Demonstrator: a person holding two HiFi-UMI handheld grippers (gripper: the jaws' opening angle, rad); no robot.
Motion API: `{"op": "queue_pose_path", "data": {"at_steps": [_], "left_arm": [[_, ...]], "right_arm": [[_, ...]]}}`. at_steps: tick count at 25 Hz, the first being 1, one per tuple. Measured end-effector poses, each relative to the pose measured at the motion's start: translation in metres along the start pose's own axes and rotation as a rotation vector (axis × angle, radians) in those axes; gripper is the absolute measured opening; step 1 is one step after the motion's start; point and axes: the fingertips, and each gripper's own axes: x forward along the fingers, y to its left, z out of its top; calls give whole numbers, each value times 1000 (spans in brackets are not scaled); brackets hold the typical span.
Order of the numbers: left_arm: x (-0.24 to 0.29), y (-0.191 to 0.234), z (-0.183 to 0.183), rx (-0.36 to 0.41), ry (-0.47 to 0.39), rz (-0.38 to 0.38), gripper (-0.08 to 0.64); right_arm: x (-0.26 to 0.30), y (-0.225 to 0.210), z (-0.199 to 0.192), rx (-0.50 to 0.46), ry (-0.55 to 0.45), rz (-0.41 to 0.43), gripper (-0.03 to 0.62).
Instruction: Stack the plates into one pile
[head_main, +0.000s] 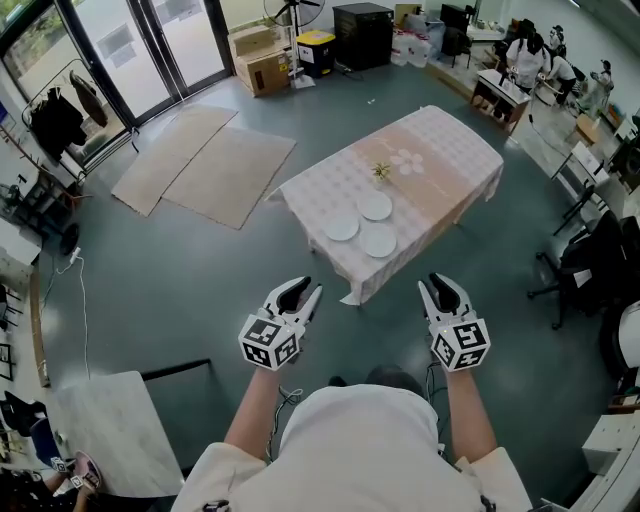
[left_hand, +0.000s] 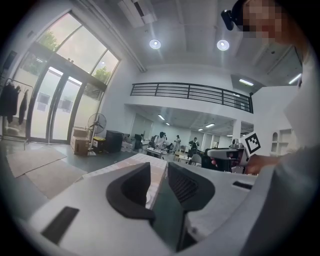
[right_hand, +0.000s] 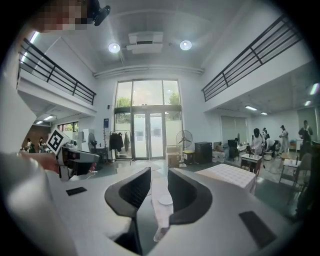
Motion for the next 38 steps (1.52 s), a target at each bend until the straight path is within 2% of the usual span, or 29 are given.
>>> {"op": "queue_pose_path", "data": {"at_steps": [11, 16, 25, 38], "left_arm": [[25, 20, 3, -28, 1, 1, 117], [63, 29, 0, -38, -4, 20, 117], [134, 66, 22, -28, -19, 38, 118], [228, 102, 38, -49, 29, 119, 117]], "right_arm": [[30, -16, -1, 1, 25, 18, 124], [57, -48, -10, -1, 37, 48, 124], [136, -104, 1, -1, 38, 98, 124], [227, -178, 7, 17, 91, 198, 124]]}}
